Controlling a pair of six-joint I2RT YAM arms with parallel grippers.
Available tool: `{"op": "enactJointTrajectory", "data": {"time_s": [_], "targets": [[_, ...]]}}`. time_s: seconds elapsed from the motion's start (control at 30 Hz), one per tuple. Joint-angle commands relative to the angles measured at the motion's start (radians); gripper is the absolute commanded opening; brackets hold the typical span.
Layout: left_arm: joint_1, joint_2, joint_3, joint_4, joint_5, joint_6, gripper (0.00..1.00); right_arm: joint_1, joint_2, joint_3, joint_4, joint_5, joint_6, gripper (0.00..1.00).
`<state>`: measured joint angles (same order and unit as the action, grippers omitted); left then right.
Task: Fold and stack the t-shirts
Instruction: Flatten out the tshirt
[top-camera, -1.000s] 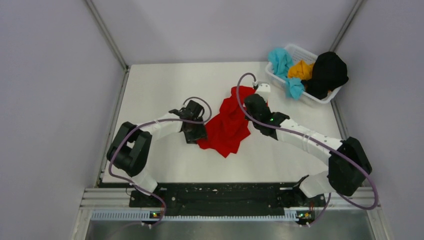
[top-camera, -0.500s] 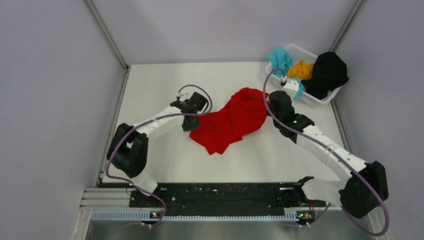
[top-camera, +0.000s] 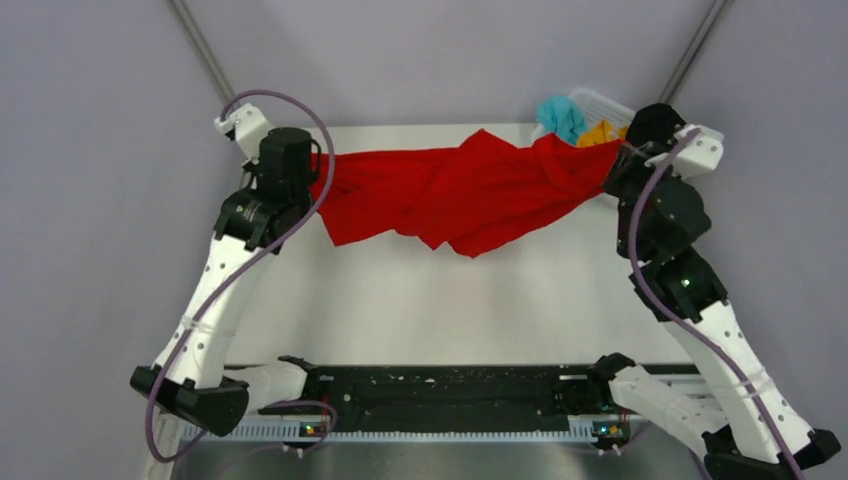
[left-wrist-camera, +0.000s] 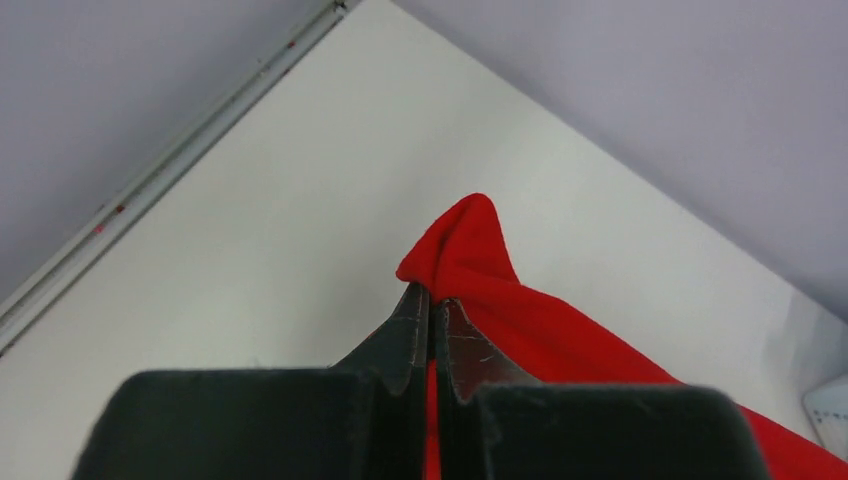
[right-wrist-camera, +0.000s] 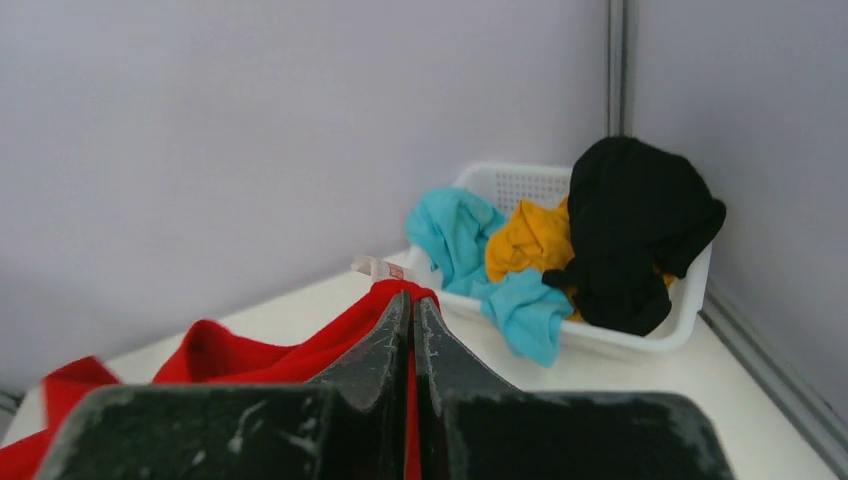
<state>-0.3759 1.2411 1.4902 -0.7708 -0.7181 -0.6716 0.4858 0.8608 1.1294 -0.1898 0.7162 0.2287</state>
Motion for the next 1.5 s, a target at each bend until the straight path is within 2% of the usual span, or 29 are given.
{"op": "enactJointTrajectory", "data": {"time_s": [0.0, 0.13, 0.23, 0.43, 0.6, 0.77, 0.93, 1.03, 1.13, 1.17, 1.27, 1.33, 1.4, 1.47], "targets": [[0.021, -0.109, 0.054, 0.013, -0.105, 0.085, 0.0, -0.01, -0.09, 0.076, 0.082, 0.023, -0.108, 0.0], [0.023, -0.209, 0.049, 0.07, -0.122, 0.137, 0.0, -0.011, -0.153, 0.093, 0.088, -0.03, -0.137, 0.0], [0.023, -0.267, 0.035, 0.105, -0.158, 0.17, 0.0, -0.011, -0.192, 0.096, 0.108, 0.021, -0.171, 0.0], [0.023, -0.295, 0.063, 0.115, -0.172, 0.213, 0.0, -0.01, -0.22, 0.113, 0.12, -0.007, -0.201, 0.0], [0.023, -0.337, 0.109, 0.127, -0.133, 0.25, 0.0, -0.01, -0.244, 0.162, 0.076, -0.052, -0.187, 0.0], [0.023, -0.406, 0.102, 0.188, -0.039, 0.297, 0.0, -0.01, -0.286, 0.186, 0.008, -0.15, -0.132, 0.0], [0.022, -0.414, 0.073, 0.257, -0.009, 0.329, 0.0, -0.01, -0.289, 0.179, -0.005, -0.165, -0.112, 0.0], [0.022, -0.328, 0.084, 0.274, -0.067, 0.335, 0.0, -0.01, -0.24, 0.177, -0.007, -0.13, -0.1, 0.0], [0.032, -0.157, 0.142, 0.258, -0.101, 0.333, 0.0, -0.01, -0.131, 0.185, -0.024, -0.048, -0.089, 0.0], [0.053, -0.081, 0.177, 0.23, -0.085, 0.314, 0.0, -0.01, -0.087, 0.188, -0.032, -0.013, -0.087, 0.0], [0.173, 0.15, 0.273, 0.123, 0.08, 0.239, 0.0, -0.01, 0.075, 0.183, -0.032, 0.106, -0.068, 0.0], [0.225, 0.302, 0.317, 0.103, 0.125, 0.22, 0.0, -0.02, 0.193, 0.172, -0.006, 0.155, -0.051, 0.0], [0.259, 0.453, 0.365, 0.096, 0.164, 0.218, 0.0, -0.048, 0.342, 0.158, 0.034, 0.102, -0.017, 0.0], [0.286, 0.59, 0.414, 0.092, 0.204, 0.216, 0.0, -0.075, 0.468, 0.114, 0.142, 0.017, 0.01, 0.0]]}}
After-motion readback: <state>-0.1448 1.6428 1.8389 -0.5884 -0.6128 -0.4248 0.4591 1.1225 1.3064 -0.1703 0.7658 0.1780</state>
